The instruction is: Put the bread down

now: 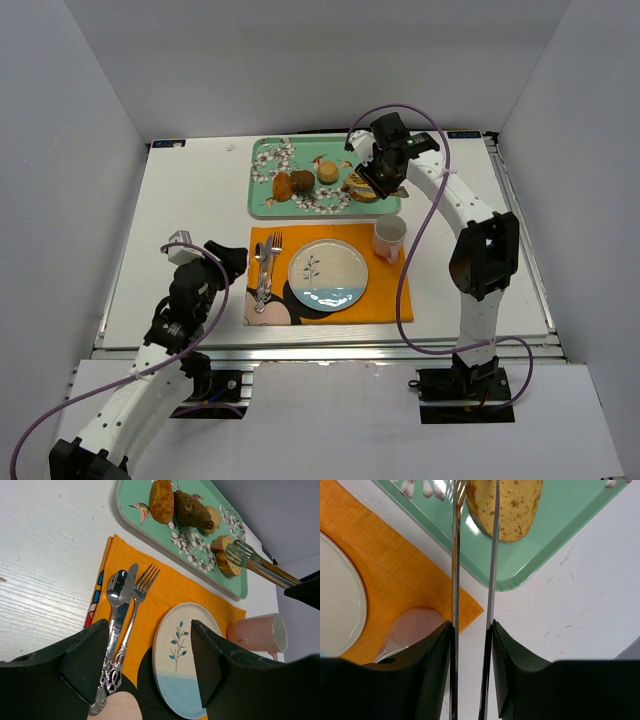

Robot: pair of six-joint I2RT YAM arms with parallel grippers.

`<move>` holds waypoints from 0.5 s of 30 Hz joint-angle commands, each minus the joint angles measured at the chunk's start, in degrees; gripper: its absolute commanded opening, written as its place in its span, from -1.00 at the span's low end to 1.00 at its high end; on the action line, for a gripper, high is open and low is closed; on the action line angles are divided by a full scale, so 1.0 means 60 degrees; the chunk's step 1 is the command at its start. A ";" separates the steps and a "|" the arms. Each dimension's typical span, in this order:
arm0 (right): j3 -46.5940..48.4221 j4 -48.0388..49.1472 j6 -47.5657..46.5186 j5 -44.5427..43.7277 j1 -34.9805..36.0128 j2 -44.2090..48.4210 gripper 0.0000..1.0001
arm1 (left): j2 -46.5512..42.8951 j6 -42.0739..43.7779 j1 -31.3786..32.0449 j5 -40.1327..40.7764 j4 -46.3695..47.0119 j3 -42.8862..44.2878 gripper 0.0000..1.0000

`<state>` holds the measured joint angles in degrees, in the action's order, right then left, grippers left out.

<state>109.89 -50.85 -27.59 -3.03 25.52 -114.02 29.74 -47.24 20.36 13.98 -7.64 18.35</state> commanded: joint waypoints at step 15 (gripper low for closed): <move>0.0187 0.0096 -0.0030 -0.0272 0.0010 -0.0274 -0.12 | 0.0244 -0.0007 0.0005 -0.0044 0.0409 -0.0041 0.51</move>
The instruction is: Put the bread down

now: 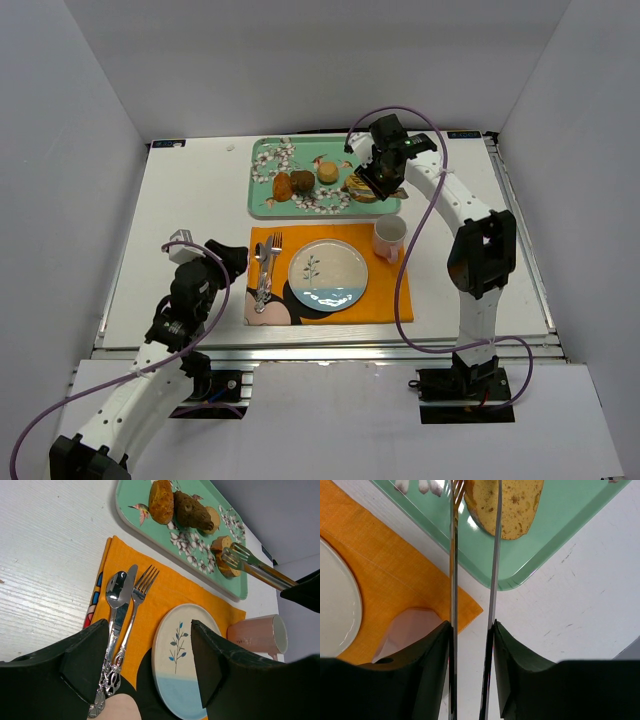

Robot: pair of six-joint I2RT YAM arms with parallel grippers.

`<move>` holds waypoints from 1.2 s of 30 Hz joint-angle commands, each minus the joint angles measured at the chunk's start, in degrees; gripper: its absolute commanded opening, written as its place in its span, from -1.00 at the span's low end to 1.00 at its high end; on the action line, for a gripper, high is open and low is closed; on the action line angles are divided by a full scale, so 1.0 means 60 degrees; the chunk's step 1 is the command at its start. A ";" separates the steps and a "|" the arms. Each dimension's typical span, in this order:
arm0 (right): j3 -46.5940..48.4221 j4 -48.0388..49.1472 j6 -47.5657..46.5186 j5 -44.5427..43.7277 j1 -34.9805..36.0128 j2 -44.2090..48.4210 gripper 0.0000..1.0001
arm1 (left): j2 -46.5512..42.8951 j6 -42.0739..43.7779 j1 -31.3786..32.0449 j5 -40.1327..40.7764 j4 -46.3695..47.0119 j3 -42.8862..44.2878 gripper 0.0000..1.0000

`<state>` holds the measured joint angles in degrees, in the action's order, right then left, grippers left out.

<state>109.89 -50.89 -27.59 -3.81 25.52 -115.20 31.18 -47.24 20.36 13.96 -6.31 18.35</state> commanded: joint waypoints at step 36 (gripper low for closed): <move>0.0801 -0.0278 0.0058 0.1074 -0.0371 0.0097 -0.96 | 0.0003 -0.0036 0.0005 0.0047 -0.0033 0.0237 0.51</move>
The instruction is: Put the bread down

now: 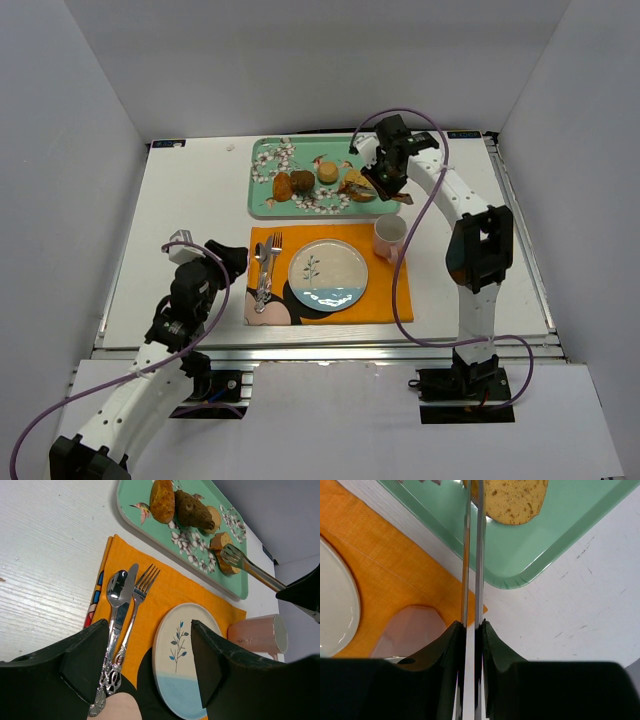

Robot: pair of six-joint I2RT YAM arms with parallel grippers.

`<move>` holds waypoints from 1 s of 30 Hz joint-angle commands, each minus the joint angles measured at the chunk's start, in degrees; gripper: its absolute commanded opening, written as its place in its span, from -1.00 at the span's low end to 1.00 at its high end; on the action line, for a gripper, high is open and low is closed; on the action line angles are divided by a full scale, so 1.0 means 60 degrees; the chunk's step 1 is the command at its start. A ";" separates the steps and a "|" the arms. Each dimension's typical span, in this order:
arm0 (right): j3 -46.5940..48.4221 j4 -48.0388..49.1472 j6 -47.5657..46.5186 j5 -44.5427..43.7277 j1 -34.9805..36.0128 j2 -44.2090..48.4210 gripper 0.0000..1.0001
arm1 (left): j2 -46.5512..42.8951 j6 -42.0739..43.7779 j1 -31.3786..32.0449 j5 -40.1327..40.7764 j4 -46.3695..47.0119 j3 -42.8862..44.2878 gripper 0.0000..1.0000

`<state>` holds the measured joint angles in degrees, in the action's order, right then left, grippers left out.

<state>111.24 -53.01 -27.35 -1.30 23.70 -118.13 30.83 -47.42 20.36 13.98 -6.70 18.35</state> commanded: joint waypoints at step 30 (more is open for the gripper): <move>-0.8006 0.1203 -0.2970 0.4802 0.1029 0.7456 -1.00 | -0.0245 0.0359 0.0005 0.0805 -0.1578 0.1702 0.51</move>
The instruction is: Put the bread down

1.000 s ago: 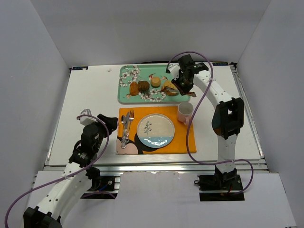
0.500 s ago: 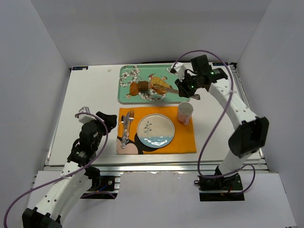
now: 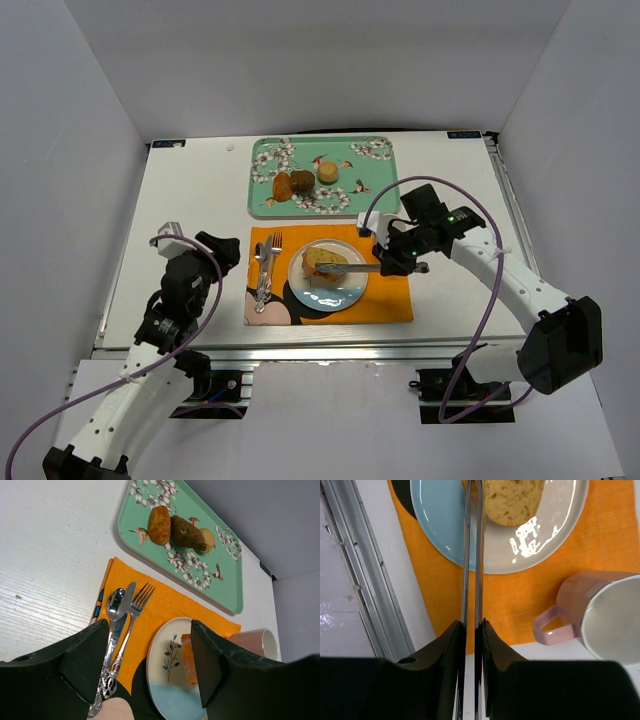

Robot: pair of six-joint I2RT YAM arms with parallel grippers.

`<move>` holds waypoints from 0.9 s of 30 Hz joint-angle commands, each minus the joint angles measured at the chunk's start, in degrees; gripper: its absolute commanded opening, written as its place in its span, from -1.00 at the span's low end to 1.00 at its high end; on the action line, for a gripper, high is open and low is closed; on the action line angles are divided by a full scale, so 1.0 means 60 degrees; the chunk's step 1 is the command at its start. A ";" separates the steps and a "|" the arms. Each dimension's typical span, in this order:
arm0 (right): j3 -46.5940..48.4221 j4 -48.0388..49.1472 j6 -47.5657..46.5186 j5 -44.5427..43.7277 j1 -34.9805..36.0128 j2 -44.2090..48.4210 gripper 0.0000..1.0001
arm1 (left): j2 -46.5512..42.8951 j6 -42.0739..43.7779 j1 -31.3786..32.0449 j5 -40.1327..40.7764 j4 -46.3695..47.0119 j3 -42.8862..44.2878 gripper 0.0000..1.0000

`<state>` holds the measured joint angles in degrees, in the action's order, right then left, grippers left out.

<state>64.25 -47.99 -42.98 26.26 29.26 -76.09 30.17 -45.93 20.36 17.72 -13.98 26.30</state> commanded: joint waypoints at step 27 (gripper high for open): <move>0.0364 0.0160 -0.0425 0.1203 0.0207 0.0685 -0.24 | -0.0796 -0.0020 0.0005 0.0417 -0.0981 0.0464 0.51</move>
<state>62.30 -47.88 -45.65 30.04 30.28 -74.02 26.02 -46.09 20.36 19.38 -19.38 26.83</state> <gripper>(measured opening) 0.393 0.757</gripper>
